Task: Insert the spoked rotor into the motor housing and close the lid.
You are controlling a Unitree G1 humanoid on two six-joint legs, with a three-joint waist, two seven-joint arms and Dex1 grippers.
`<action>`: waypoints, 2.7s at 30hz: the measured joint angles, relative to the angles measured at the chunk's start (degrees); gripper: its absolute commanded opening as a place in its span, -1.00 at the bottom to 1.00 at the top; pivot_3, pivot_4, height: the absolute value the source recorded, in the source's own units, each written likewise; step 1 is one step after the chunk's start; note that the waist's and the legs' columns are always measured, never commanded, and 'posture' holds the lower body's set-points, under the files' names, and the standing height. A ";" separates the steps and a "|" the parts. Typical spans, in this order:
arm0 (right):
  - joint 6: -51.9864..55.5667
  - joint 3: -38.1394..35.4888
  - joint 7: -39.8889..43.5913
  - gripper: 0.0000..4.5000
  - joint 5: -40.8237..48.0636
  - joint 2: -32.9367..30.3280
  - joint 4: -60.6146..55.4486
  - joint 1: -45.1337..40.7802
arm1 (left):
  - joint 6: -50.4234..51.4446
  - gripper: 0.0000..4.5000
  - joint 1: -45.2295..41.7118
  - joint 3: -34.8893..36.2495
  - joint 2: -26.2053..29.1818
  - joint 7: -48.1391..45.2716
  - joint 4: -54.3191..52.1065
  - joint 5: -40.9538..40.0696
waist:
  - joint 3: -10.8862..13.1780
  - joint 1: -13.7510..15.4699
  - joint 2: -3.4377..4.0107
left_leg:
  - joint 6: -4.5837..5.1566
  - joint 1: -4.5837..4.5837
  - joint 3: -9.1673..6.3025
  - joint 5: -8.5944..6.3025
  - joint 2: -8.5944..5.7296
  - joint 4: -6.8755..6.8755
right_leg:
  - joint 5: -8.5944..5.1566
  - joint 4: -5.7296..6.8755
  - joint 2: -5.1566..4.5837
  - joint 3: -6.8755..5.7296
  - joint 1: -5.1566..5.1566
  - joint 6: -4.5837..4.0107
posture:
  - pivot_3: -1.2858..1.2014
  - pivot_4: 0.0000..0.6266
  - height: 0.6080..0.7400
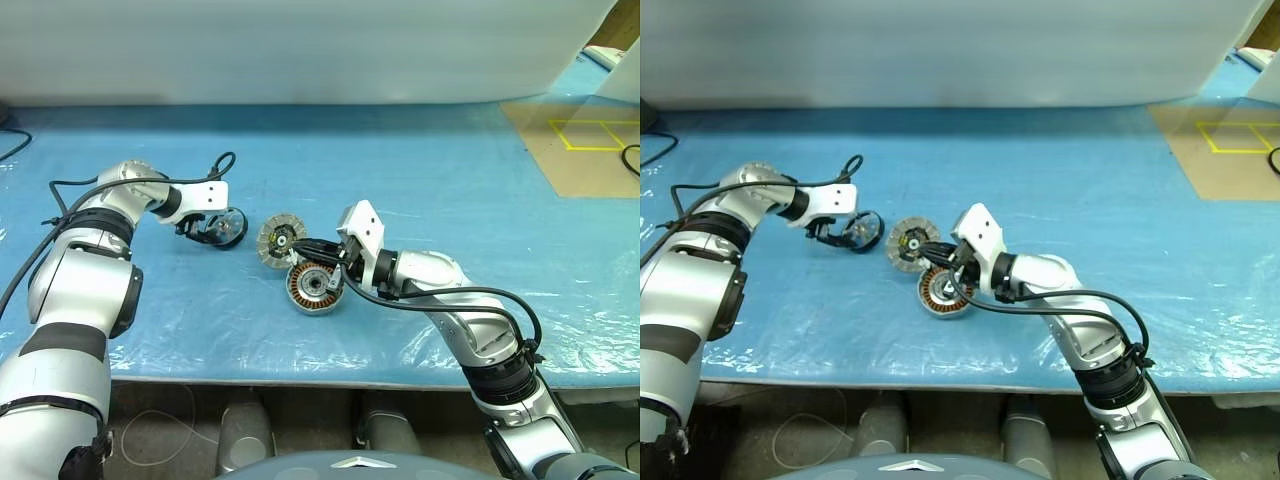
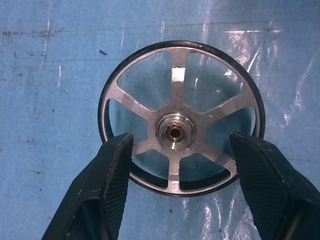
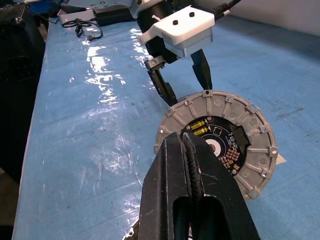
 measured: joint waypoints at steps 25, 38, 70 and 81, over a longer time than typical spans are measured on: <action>-2.24 -2.85 2.75 -1.00 0.25 -3.89 3.62 0.01 | 3.57 -0.33 -1.93 5.79 3.44 -15.18 -1.53 -8.36 | 0.10 0.01 0.00 | 0.00 -0.02 0.00 0.00 -0.02 -0.06 | -0.07 -0.05 0.00 0.00 -0.02 -0.12 | 0.03 -0.52 1.00; -6.13 -4.34 7.29 -1.00 -1.70 -9.86 8.67 4.70 | 13.05 -0.33 -10.23 6.19 4.23 -21.55 -7.46 -22.82 | 0.18 -0.02 0.01 | 0.00 -0.04 0.02 0.00 -0.02 -0.06 | -0.10 -0.05 0.01 0.01 -0.03 -0.17 | 0.03 -0.52 1.00; -14.94 -8.52 14.08 -1.00 -1.49 -12.45 9.16 9.13 | 59.04 -0.33 29.37 13.50 -5.69 5.46 -82.07 -54.68 | 0.28 -0.23 0.06 | 0.03 -0.12 0.04 0.01 0.00 0.17 | -0.11 0.03 0.02 0.06 -0.04 -0.19 | 0.03 -0.52 1.00; -25.26 -9.29 19.29 -1.00 1.14 -9.95 10.61 12.55 | 50.37 -0.33 40.14 11.06 -6.05 5.48 -81.96 -51.54 | 0.27 -0.43 0.08 | 0.07 -0.09 0.05 0.00 0.01 0.18 | -0.12 -0.01 0.02 0.06 -0.05 -0.20 | 0.03 -0.52 1.00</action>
